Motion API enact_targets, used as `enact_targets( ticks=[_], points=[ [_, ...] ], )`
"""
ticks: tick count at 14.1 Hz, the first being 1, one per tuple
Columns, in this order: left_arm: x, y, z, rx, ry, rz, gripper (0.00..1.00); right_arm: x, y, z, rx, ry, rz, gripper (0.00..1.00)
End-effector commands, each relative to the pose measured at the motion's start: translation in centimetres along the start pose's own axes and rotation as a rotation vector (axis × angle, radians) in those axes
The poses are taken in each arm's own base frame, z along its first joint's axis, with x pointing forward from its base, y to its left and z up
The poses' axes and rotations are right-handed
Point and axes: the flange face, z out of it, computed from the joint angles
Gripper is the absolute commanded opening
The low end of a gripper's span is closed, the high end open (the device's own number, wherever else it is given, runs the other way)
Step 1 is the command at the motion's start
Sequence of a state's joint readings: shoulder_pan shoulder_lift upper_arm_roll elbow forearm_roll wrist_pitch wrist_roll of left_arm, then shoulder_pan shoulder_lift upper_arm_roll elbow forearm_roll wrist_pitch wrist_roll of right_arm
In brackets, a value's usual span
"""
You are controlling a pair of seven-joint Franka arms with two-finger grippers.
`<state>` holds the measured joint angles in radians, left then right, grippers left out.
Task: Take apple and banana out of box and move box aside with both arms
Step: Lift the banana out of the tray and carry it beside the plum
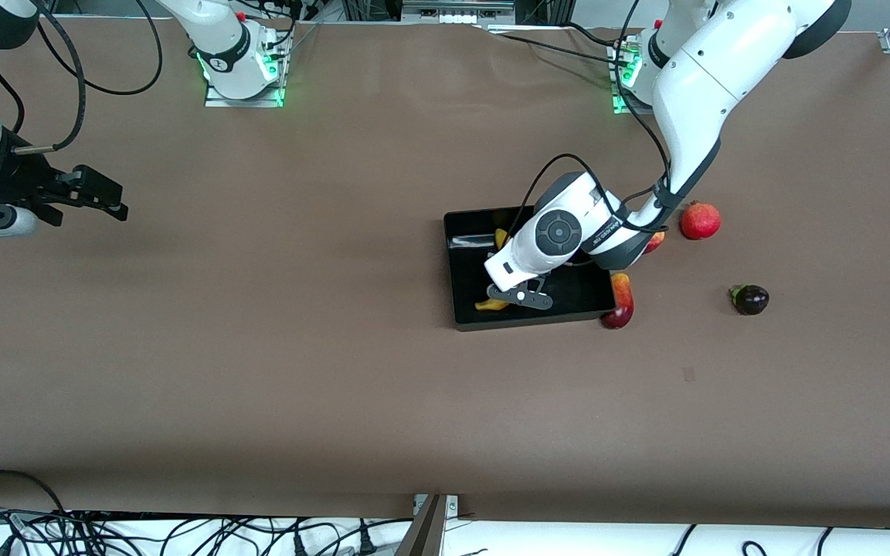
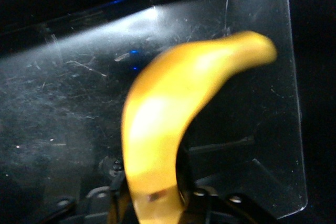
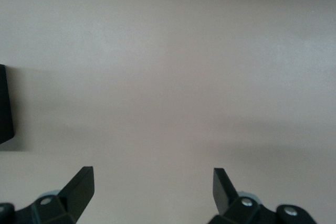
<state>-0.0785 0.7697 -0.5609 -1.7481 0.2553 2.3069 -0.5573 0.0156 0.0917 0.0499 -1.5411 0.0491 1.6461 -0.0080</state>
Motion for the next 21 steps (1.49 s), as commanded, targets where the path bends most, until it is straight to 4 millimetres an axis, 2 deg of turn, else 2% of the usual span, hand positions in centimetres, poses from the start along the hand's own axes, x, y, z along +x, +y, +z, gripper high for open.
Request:
enact_targets(
  ticks=[1,5,7,9,11,13,15,16,19,21],
  points=[
    [-0.3,0.1,-3.8,0.059,0.025,-0.042,0.00,-0.2,-0.2,-0.5,-0.015,0.000,-0.012,1.00],
    [-1.0,-1.1,-13.1,0.158,0.028,-0.078,0.00,-0.2,-0.2,-0.5,-0.015,0.000,-0.006,1.00],
    [-0.7,-2.4,-17.3,0.200,-0.004,-0.112,0.00,-0.2,-0.1,-0.5,-0.015,0.000,-0.003,1.00],
    [0.2,-5.8,-21.5,0.238,-0.059,-0.184,0.00,-0.2,-0.2,-0.5,-0.015,0.000,-0.005,1.00],
    [0.9,-11.2,-23.2,0.266,-0.109,-0.264,0.00,-0.2,-0.1,-0.5,-0.014,0.000,-0.002,1.00],
    [1.9,-18.1,-22.7,0.239,-0.147,-0.294,0.00,-0.2,-0.1,-0.5,-0.014,0.000,-0.002,1.00],
    [2.7,-25.0,-21.2,0.234,-0.172,-0.191,0.00,-0.2,-0.2,-0.5,-0.014,0.000,-0.003,1.00],
    [2.7,-27.1,-19.9,0.245,-0.171,-0.160,0.00,-0.2,-0.2,-0.5,-0.014,0.000,-0.003,1.00],
    [2.1,-31.2,-14.4,0.276,-0.101,-0.094,0.00,-0.2,-0.3,-0.5,-0.010,0.000,-0.004,1.00],
    [1.6,-33.3,-10.4,0.222,-0.034,-0.037,0.01,-0.2,-0.3,-0.5,-0.010,0.000,-0.004,1.00]
  ],
)
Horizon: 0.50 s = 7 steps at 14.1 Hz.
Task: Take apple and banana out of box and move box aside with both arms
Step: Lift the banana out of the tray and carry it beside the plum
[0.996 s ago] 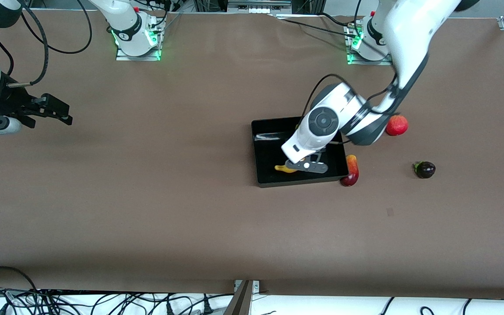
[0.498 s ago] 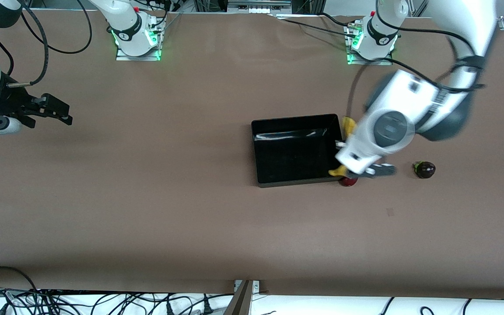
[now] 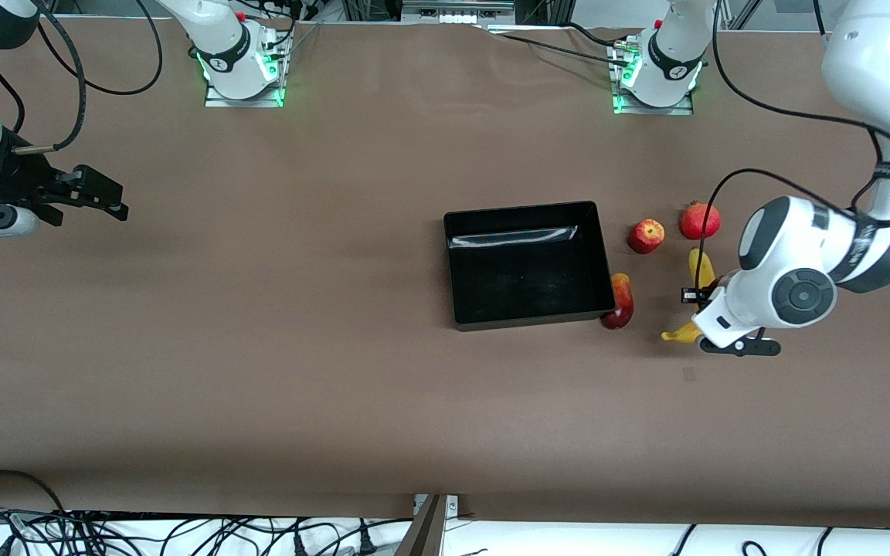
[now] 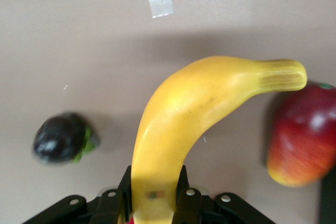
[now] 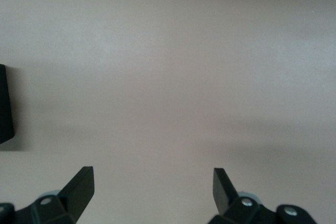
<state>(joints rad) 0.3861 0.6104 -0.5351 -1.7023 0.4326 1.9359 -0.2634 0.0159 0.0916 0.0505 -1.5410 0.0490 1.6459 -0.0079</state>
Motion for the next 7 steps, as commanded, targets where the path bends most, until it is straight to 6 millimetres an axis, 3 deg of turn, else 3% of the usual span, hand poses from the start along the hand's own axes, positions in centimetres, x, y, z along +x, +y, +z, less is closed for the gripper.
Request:
enact_targets(
  ticks=[1,2,3,4,5,7],
  points=[
    [-1.0,-1.2,4.8,-0.022,0.084,0.090,0.03,-0.2,-0.3,-0.5,-0.009,0.000,-0.004,1.00],
    [-0.9,-1.8,6.1,-0.009,0.102,0.111,0.06,-0.2,-0.3,-0.5,-0.009,0.000,-0.004,1.00],
    [-0.8,-1.9,7.2,0.004,0.099,0.127,0.22,-0.2,-0.3,-0.5,-0.009,0.002,-0.002,1.00],
    [-0.7,-1.7,7.4,0.007,0.098,0.123,0.88,-0.2,-0.3,-0.5,-0.009,0.002,-0.004,1.00],
    [-0.7,-1.9,7.0,0.014,0.099,0.121,1.00,-0.2,-0.4,-0.5,-0.009,0.000,-0.005,1.00],
    [-0.8,-2.0,4.5,0.036,0.098,0.111,1.00,-0.2,-0.5,-0.5,-0.009,0.000,-0.007,1.00]
  ],
)
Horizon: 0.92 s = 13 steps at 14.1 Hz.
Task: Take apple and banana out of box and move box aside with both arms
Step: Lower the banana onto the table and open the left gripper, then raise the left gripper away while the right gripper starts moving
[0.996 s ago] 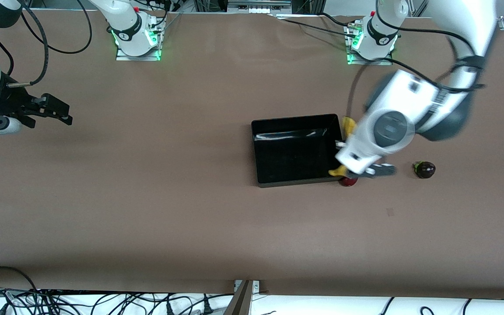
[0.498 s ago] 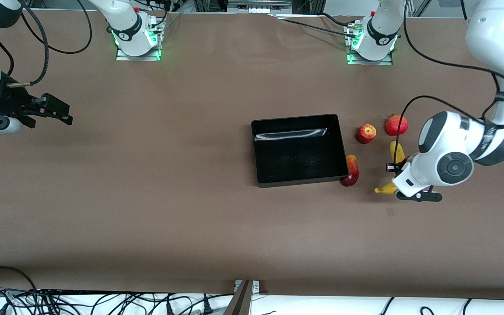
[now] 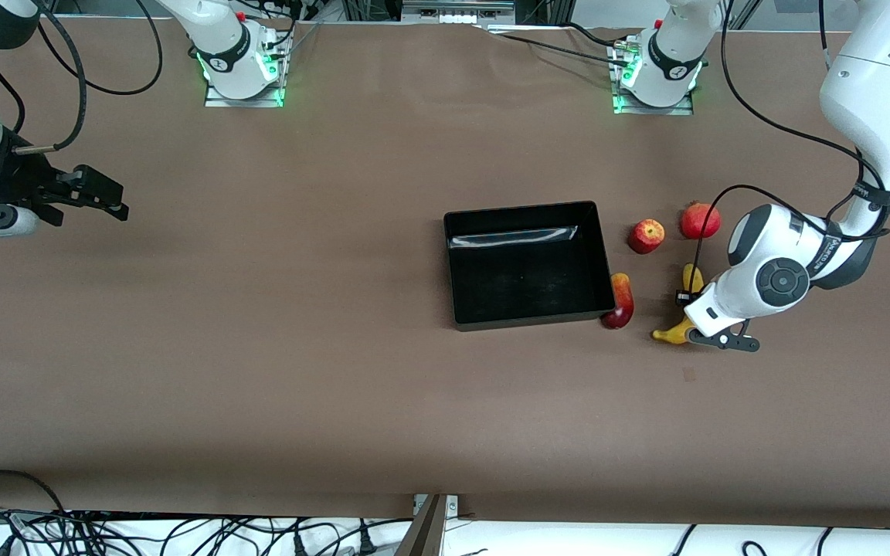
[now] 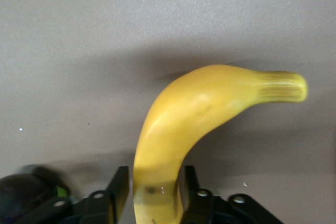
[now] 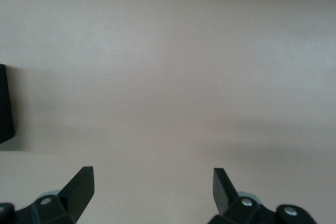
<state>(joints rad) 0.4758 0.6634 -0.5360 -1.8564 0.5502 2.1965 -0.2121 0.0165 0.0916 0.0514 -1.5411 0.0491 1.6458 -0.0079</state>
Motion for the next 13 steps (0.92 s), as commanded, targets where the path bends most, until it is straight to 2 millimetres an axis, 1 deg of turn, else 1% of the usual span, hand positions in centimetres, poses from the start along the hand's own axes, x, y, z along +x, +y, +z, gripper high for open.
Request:
enact_targets(
  ticks=[1,3,5,6,7,8,9,10,11,12,13],
  points=[
    [0.3,0.2,-6.2,0.064,0.031,0.021,1.00,-0.2,-0.4,-0.5,-0.009,0.000,-0.005,1.00],
    [0.4,1.9,-13.8,0.115,0.055,0.029,1.00,-0.2,-0.4,-0.5,-0.009,0.002,-0.011,1.00],
    [0.1,2.8,-20.9,0.145,0.038,0.023,1.00,-0.2,-0.3,-0.5,-0.009,0.002,-0.010,1.00],
    [-0.3,3.3,-24.5,0.138,0.016,0.011,1.00,-0.2,-0.4,-0.5,-0.009,0.000,-0.010,1.00],
    [-1.0,3.3,-27.4,0.111,-0.016,-0.005,1.00,-0.1,-0.3,-0.5,-0.010,0.000,-0.016,1.00],
    [-1.7,3.4,-29.9,0.082,-0.014,-0.019,1.00,-0.2,-0.3,-0.5,-0.012,0.000,-0.016,1.00],
    [-2.6,4.7,-32.1,0.091,0.014,-0.006,1.00,-0.2,-0.3,-0.5,-0.012,0.000,-0.016,1.00],
    [-3.1,3.9,-33.1,0.084,0.021,-0.020,1.00,-0.2,-0.2,-0.5,-0.014,-0.001,-0.016,1.00],
    [-4.3,3.3,-34.8,0.069,0.037,-0.014,1.00,-0.1,-0.2,-0.2,-0.014,-0.006,-0.016,1.00],
    [-4.9,2.6,-35.3,0.046,0.036,0.002,1.00,-0.1,-0.2,-0.2,-0.010,-0.004,-0.016,1.00],
    [-5.1,1.1,-35.3,0.003,0.030,-0.003,1.00,0.0,-0.5,-0.3,-0.001,-0.001,-0.008,1.00]
  ],
)
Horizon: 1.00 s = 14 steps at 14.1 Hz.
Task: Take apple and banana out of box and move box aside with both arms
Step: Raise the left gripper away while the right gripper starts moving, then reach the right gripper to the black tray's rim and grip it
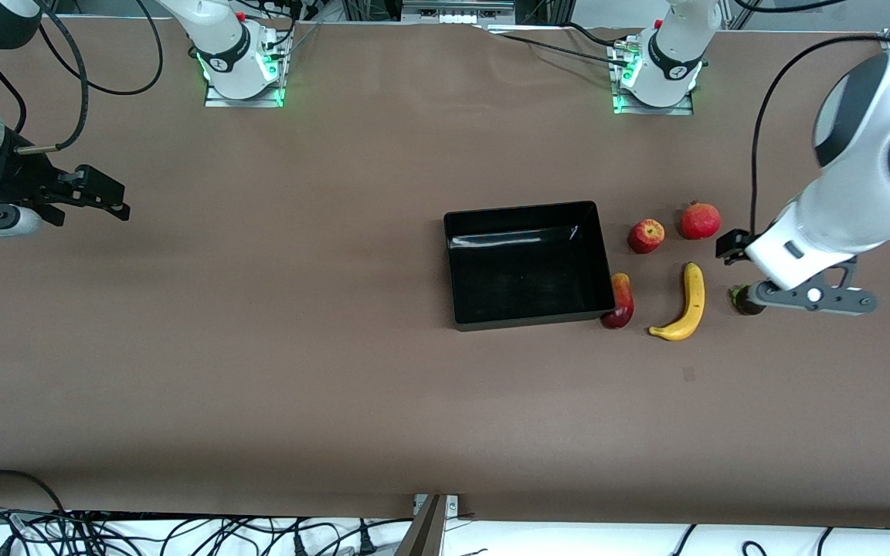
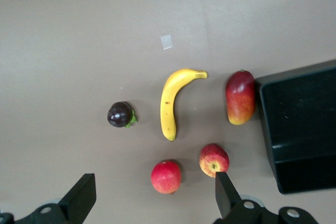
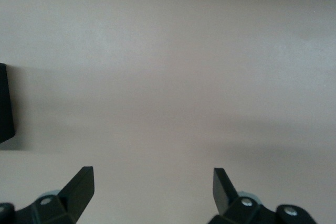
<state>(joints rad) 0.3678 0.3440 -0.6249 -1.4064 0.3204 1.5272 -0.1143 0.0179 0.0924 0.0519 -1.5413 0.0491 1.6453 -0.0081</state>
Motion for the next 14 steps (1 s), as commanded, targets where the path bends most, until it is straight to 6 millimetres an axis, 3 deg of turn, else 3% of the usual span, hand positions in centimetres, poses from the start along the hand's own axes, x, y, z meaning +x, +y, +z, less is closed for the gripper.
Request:
enact_targets(
  ticks=[1,6,7,8,10,14],
  points=[
    [-1.7,-2.9,-1.4,-0.082,0.000,0.016,1.00,0.0,-0.9,-0.3,-0.004,0.004,-0.015,1.00],
    [-4.2,-4.5,-0.5,-0.057,0.124,-0.041,1.00,0.5,-2.6,-0.1,-0.003,0.032,-0.057,1.00],
    [-4.9,-4.4,-0.5,-0.068,0.138,-0.046,1.00,0.2,-3.3,0.7,-0.005,-0.002,-0.069,1.00],
    [-5.3,-4.4,-0.5,-0.067,0.144,-0.047,1.00,-0.2,-5.2,2.5,-0.014,-0.084,-0.100,1.00],
    [-5.4,-4.7,-0.3,-0.077,0.138,-0.052,1.00,-0.6,-6.9,3.5,-0.009,-0.130,-0.122,1.00],
    [-5.4,-4.6,-0.7,-0.095,0.145,-0.056,1.00,1.1,-17.7,10.4,-0.011,-0.118,-0.087,1.00]
  ],
)
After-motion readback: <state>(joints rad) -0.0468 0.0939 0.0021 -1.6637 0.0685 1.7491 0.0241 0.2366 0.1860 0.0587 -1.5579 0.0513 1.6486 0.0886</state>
